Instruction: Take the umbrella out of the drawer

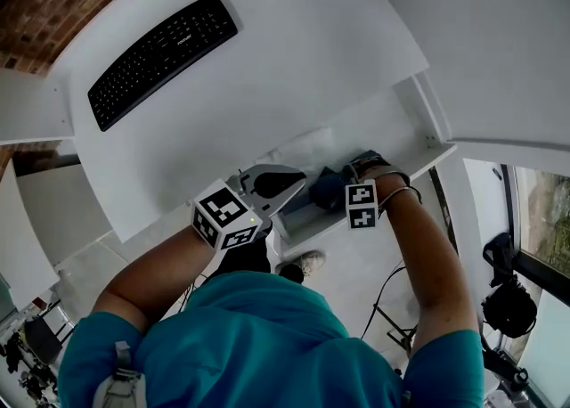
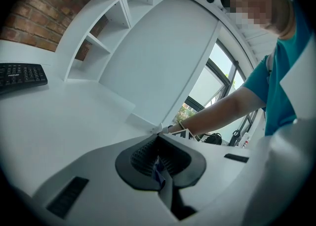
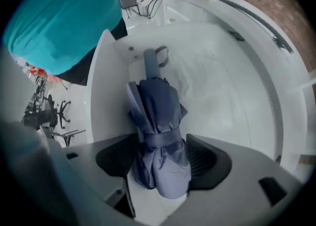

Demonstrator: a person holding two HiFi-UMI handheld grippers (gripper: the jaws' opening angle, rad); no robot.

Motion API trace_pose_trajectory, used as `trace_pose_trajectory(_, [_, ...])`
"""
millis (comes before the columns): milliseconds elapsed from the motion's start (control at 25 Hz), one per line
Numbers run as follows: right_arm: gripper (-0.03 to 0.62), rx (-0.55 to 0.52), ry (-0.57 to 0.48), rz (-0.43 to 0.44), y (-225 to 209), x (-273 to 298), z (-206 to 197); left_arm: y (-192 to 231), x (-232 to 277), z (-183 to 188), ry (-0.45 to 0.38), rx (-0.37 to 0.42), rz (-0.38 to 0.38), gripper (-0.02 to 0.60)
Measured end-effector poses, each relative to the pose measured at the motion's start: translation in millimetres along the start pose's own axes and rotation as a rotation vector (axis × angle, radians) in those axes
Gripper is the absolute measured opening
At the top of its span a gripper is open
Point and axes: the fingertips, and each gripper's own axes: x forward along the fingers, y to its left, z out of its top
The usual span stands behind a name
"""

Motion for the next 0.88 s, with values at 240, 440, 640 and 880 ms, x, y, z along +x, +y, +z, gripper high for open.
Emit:
trace_pose_trajectory(240, [0.287,-0.165,0.124,-0.032,-4,39,-4,9,-7,7,-0.022,-0.016,0.009,0.008])
trace_pose_trajectory(440, [0.293,-0.214,0.213,0.019,-1,55,-4,15,-15,7,-0.03,-0.029,0.016,0.009])
trace_pose_trajectory(640, [0.288,-0.202,0.191,-0.032,-9,57,0,20,-18,4,-0.028,-0.04,0.018,0.009])
trace_pose_trajectory(880, [0.265,-0.19,0.164,-0.075,-17,44,4,13,-21,8,-0.03,-0.03,0.005,0.009])
